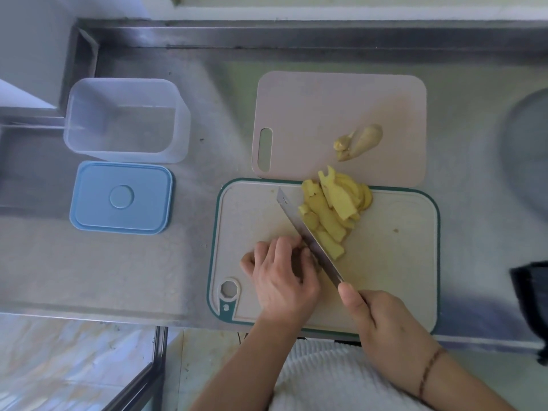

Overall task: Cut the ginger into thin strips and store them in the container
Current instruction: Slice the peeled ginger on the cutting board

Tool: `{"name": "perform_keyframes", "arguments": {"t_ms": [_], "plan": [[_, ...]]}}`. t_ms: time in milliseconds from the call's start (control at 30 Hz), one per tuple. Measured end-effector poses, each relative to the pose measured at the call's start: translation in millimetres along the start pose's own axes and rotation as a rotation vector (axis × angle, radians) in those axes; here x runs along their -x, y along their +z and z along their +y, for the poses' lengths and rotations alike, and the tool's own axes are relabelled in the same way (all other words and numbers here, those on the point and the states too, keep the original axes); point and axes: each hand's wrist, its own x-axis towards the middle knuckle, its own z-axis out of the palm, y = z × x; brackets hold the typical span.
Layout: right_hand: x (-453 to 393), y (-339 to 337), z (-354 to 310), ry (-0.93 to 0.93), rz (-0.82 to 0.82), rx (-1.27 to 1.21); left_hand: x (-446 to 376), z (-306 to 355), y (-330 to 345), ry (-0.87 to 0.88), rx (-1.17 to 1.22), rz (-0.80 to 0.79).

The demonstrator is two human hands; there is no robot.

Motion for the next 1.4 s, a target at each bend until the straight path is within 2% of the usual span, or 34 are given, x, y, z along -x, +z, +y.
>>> {"name": "perform_keyframes", "arguments": {"t_ms": [267,400,467,600,700,900,1067,1400], "plan": [[-26.3,5.4,-7.5,-0.04,-0.017,0.007,-1.3,1.8,1.1,-0.025,0.01,-0.011],[13.3,0.9,20.1,0.038,0.016,-0.067,-0.6,0.9,1.5,-0.01,0.007,-0.002],[19.1,0.7,24.3,0.094,-0.021,-0.062,-0.7,0.5,1.6,-0.008,0.003,0.0],[-21.3,10.0,1.5,-0.036,-0.037,-0.028,0.0,1.2,1.2,-0.01,0.012,-0.015],[-45.0,6.8,-19.0,-0.06,-0.026,-0.085,0.5,0.2,0.5,-0.005,0.022,-0.004],[-4.2,-8.0,3.9,-0.049,0.033,-0.107,0.7,-0.2,-0.8,0.018,0.035,0.018],[12.7,-6.4,9.5,-0.042,0.004,-0.031,2.5,-1.2,1.8,-0.007,0.024,0.022],[16.3,-6.2,4.8,-0.017,-0.018,-0.074,0.5,1.1,2.3,-0.03,0.059,0.031]]}}
